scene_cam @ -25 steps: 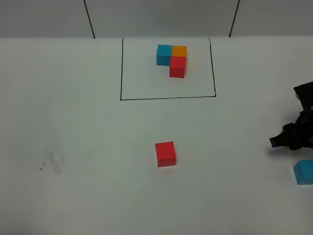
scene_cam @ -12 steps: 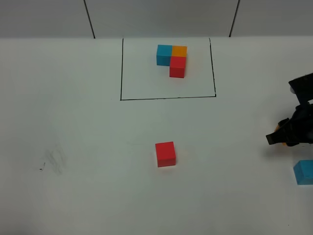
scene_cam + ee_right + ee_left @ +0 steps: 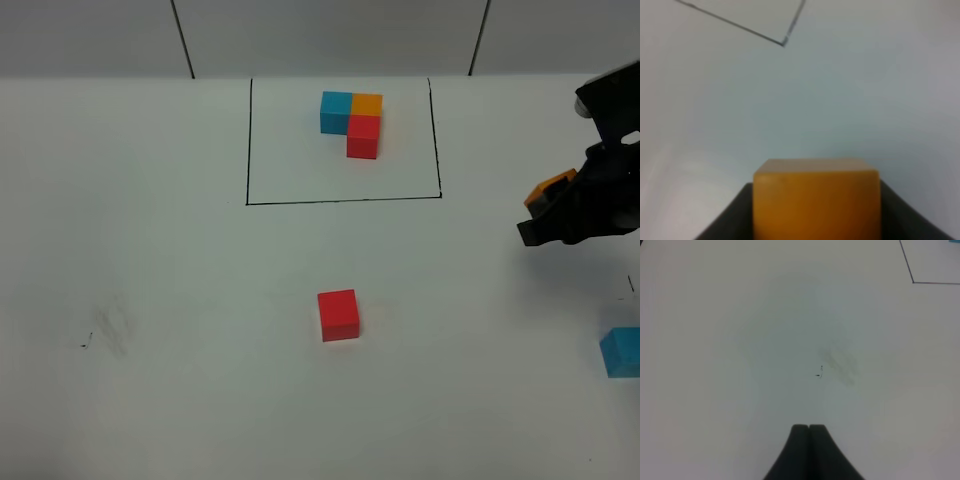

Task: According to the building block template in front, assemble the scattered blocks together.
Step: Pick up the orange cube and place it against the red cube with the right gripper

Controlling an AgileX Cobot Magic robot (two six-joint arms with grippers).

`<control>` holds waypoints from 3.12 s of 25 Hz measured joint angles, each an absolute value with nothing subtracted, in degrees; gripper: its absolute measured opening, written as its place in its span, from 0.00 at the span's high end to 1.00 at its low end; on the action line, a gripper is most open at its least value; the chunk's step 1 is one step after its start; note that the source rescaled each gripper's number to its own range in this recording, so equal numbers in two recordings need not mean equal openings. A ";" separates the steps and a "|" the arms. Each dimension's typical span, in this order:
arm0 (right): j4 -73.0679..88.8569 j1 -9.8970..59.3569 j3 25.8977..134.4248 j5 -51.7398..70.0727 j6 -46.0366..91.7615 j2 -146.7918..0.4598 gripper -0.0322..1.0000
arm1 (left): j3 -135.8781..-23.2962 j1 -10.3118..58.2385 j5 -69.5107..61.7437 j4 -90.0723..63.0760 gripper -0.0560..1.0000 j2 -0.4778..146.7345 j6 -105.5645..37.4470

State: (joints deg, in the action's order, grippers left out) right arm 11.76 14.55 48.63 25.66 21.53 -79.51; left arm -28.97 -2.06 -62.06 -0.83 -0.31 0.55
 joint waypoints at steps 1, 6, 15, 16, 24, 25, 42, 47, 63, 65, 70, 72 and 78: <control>11.86 15.85 49.01 26.14 21.33 -78.34 0.52 | -28.97 -2.06 -62.06 -0.83 0.95 -0.31 0.55; 13.90 23.66 51.15 27.28 21.14 -76.07 0.52 | -28.97 -2.06 -62.06 -0.83 0.95 -0.31 0.55; 16.47 31.07 58.59 26.72 16.32 -80.85 0.52 | -28.97 -2.06 -62.06 -0.83 0.95 -0.31 0.55; 16.58 31.64 59.00 25.92 15.36 -81.76 0.52 | -28.97 -2.06 -62.06 -0.83 0.95 -0.31 0.55; 16.78 36.17 60.97 16.81 6.09 -91.85 0.52 | -28.97 -2.06 -62.06 -0.83 0.95 -0.31 0.55; 16.85 36.53 61.59 16.60 5.30 -93.35 0.52 | -28.97 -2.06 -62.06 -0.83 0.95 -0.31 0.55; 17.17 37.92 68.21 15.73 -4.17 -109.49 0.52 | -28.97 -2.06 -62.06 -0.83 0.95 -0.31 0.55; 17.31 37.92 68.28 12.67 -4.35 -109.49 0.52 | -28.97 -2.06 -62.06 -0.83 0.95 -0.31 0.55; 25.71 37.92 68.28 15.19 -12.99 -109.49 0.52 | -28.97 -2.06 -62.06 -0.83 0.95 -0.31 0.55; 24.29 37.92 68.28 15.45 -13.80 -109.49 0.52 | -28.97 -2.06 -62.06 -0.83 0.95 -0.31 0.55; 15.55 37.92 68.28 18.11 -19.51 -109.49 0.52 | -28.97 -2.06 -62.06 -0.83 0.95 -0.31 0.55; 11.34 37.92 68.28 19.37 -24.05 -109.49 0.52 | -28.97 -2.06 -62.06 -0.83 0.95 -0.31 0.55; 3.14 37.92 68.28 20.93 -33.80 -109.49 0.52 | -28.97 -2.06 -62.06 -0.83 0.95 -0.31 0.55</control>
State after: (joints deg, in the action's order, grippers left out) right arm 3.14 37.92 68.28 20.93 -33.80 -109.49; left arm -28.97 -2.06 -62.06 -0.83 -0.31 0.55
